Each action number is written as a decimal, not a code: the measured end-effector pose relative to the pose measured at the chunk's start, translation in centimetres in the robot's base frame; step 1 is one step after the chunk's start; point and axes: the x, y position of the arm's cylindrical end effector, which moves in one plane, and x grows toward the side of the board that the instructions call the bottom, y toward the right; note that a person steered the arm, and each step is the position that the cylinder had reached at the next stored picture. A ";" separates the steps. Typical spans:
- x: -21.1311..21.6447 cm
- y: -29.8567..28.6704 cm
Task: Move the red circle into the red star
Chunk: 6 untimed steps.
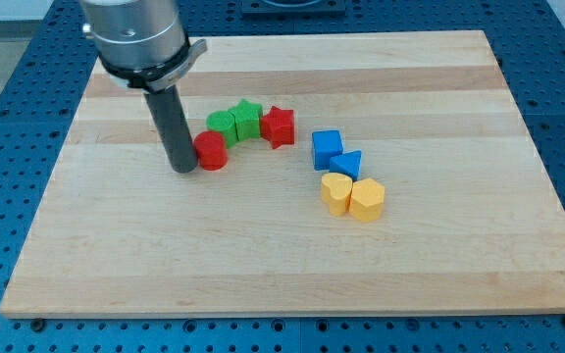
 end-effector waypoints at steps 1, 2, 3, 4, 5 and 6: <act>-0.9 2.0; -1.5 3.9; 0.0 3.1; 0.1 5.6; -1.9 8.2; -2.3 8.3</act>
